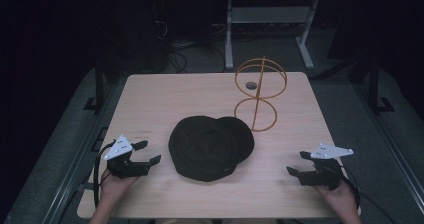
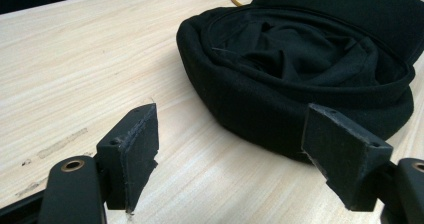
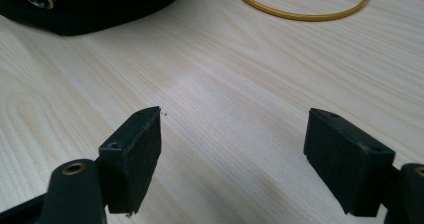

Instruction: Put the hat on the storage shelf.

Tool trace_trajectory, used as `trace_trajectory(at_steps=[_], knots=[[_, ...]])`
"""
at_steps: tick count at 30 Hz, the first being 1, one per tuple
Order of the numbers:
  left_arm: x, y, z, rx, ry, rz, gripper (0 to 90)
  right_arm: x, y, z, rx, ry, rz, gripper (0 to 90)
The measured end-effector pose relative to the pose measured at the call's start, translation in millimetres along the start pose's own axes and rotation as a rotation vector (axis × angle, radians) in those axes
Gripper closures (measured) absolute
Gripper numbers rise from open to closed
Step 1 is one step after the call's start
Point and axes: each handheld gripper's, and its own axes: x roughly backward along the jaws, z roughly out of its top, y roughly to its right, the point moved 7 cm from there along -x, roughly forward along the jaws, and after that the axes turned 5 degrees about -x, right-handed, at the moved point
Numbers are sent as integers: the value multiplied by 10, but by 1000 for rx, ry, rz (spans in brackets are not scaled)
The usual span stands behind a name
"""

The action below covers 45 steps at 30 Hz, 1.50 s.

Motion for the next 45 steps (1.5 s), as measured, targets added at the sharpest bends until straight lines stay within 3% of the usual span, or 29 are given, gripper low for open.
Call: trace_trajectory(at_steps=[6, 12, 24, 33, 45], knots=[[-9, 4, -9, 19, -2, -10, 223, 12, 3, -6, -10, 1, 0, 217], [3, 17, -25, 6, -11, -18, 223, 3, -32, 42, -3, 4, -11, 206], [22, -47, -53, 7, -14, 12, 221, -87, -227, 152, -15, 6, 53, 157], [35, -67, -72, 8, -20, 27, 219, -95, -417, 262, 21, 4, 91, 141], [6, -80, -64, 20, -15, 20, 218, -234, -863, 659, 141, 5, 176, 147]])
